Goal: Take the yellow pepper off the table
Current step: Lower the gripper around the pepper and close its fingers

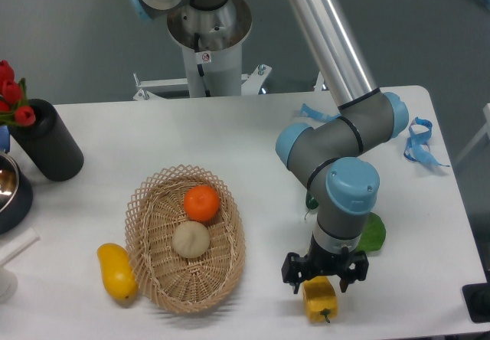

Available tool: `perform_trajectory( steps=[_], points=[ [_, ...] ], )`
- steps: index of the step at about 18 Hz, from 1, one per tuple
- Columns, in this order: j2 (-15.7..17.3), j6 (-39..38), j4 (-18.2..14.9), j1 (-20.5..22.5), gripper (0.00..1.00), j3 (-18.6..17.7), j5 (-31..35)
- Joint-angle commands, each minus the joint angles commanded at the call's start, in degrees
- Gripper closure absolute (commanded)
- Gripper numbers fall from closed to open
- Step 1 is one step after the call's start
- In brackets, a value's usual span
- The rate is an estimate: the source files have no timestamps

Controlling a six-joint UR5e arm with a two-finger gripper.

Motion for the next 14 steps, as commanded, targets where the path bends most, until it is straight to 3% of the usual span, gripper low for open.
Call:
perform_trajectory(
  steps=[7,10,14],
  points=[
    [-0.6,0.0,0.1,-0.3,0.00,0.0,1.2],
    [-0.6,0.0,0.1,-0.3,0.19,0.0,1.4],
    [-0.9,0.0,0.1,-0.3,0.28,0.1,1.7]
  ],
)
